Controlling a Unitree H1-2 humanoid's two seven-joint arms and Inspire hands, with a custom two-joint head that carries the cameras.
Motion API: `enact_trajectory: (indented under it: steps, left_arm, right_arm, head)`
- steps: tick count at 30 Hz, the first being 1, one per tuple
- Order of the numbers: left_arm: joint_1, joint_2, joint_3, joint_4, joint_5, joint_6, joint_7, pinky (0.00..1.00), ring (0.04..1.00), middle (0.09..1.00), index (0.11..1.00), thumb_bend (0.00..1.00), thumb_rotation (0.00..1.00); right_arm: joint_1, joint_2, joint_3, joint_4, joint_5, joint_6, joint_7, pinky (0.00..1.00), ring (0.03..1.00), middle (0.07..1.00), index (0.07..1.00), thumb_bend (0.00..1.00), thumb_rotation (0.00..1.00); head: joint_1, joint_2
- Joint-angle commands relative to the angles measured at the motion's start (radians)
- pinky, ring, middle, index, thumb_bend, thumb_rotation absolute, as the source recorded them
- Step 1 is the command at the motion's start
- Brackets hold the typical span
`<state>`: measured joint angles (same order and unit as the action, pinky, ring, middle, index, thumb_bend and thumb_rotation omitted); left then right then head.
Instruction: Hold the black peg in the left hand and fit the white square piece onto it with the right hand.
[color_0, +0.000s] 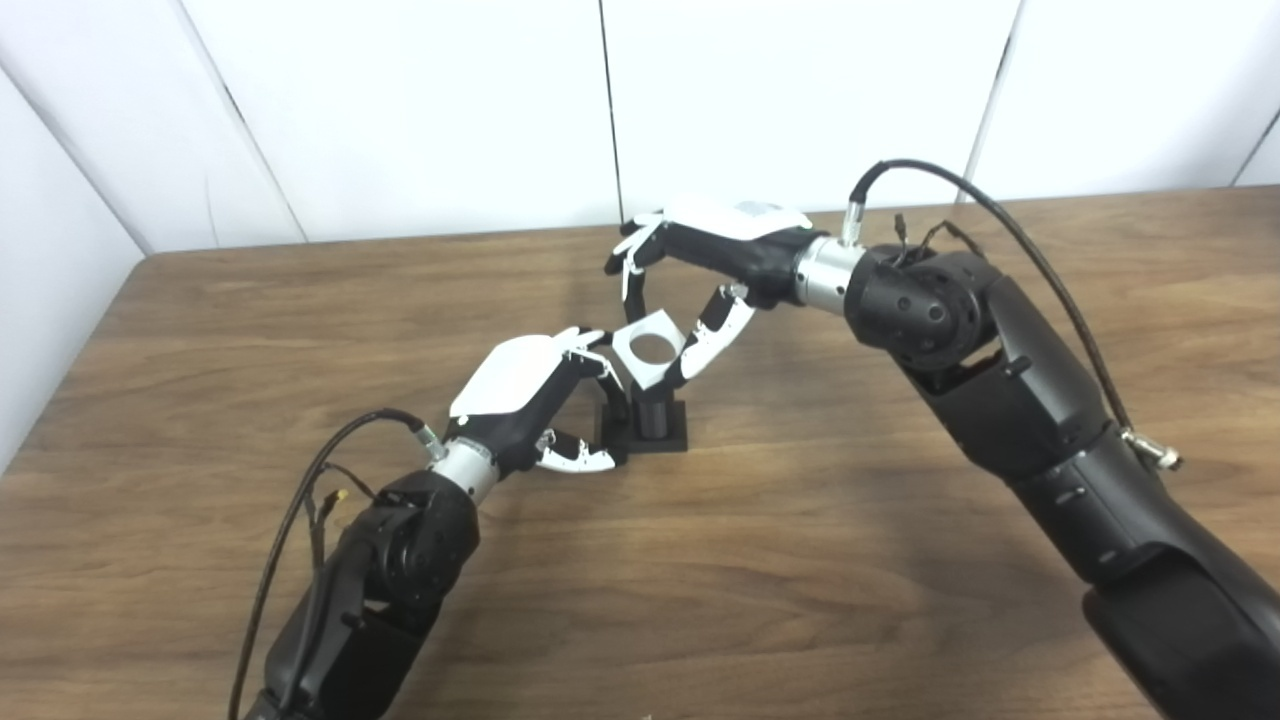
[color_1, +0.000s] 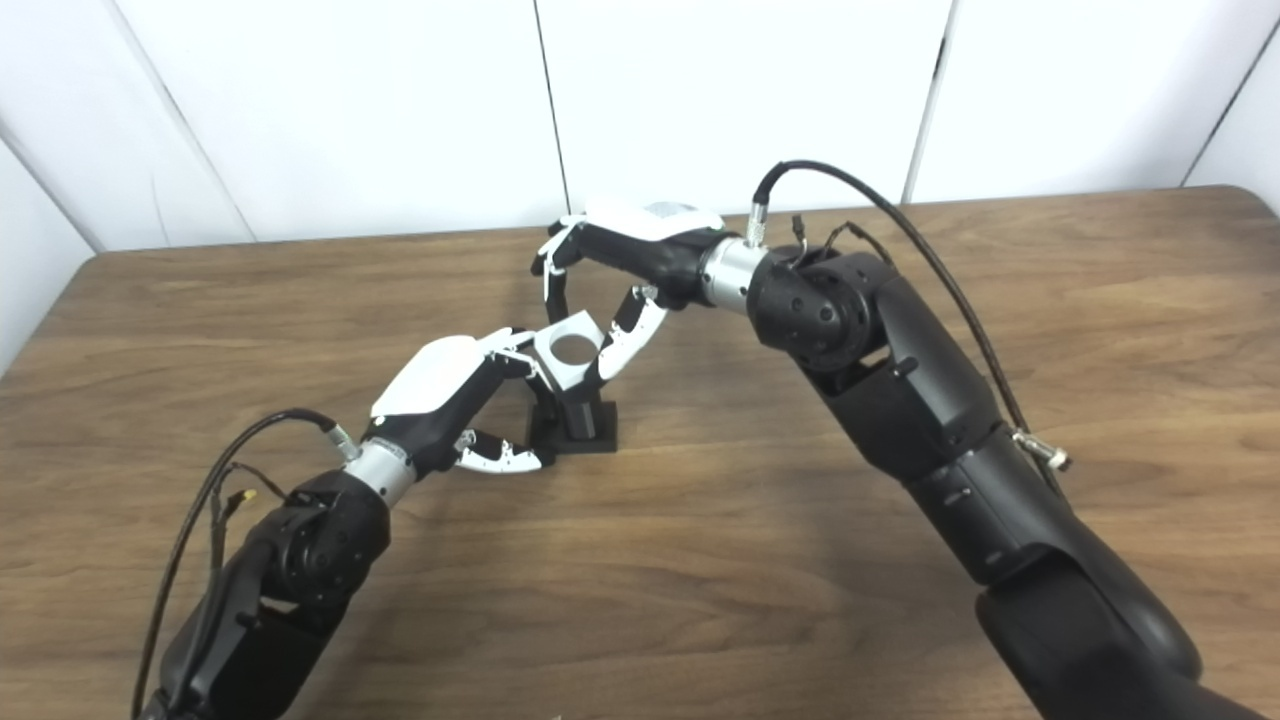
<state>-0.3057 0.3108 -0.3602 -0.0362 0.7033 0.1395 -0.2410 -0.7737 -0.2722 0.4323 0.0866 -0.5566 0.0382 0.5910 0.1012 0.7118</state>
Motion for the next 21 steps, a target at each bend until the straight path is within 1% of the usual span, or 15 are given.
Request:
enact_trajectory:
  steps: [1,5,9,16,21]
  left_arm:
    - [0.004,0.007,-0.019,0.024,0.019,0.012,-0.025,0.93,0.964,0.927,0.496,0.52,0.08]
    - [0.005,0.008,-0.018,0.019,0.023,0.012,-0.023,0.93,0.962,0.924,0.496,0.52,0.08]
    - [0.006,0.008,-0.016,0.012,0.019,0.016,-0.028,0.94,0.966,0.925,0.495,0.52,0.08]
    - [0.002,0.007,-0.020,0.022,0.024,0.007,-0.020,0.92,0.961,0.923,0.495,0.52,0.08]
    - [0.006,0.007,-0.019,0.011,0.028,0.029,-0.033,0.94,0.968,0.927,0.495,0.52,0.08]
  right_arm:
    - [-0.055,0.009,-0.001,-0.009,-0.005,-0.020,-0.019,0.97,0.950,0.825,0.480,0.52,0.14]
    - [-0.047,0.012,0.010,-0.012,-0.011,-0.018,-0.016,0.96,0.949,0.825,0.480,0.52,0.14]
    - [-0.033,0.016,0.015,-0.017,-0.010,0.000,-0.008,0.98,0.953,0.829,0.480,0.52,0.14]
    - [-0.015,0.017,0.021,-0.001,-0.012,-0.014,-0.019,0.97,0.946,0.825,0.480,0.52,0.14]
    - [-0.011,0.020,0.022,0.010,-0.016,-0.011,-0.019,0.97,0.949,0.830,0.480,0.52,0.14]
  head:
    - [0.002,0.001]
    - [-0.001,0.005]
    - [-0.004,0.010]
    - [0.005,0.013]
    - [0.007,0.013]
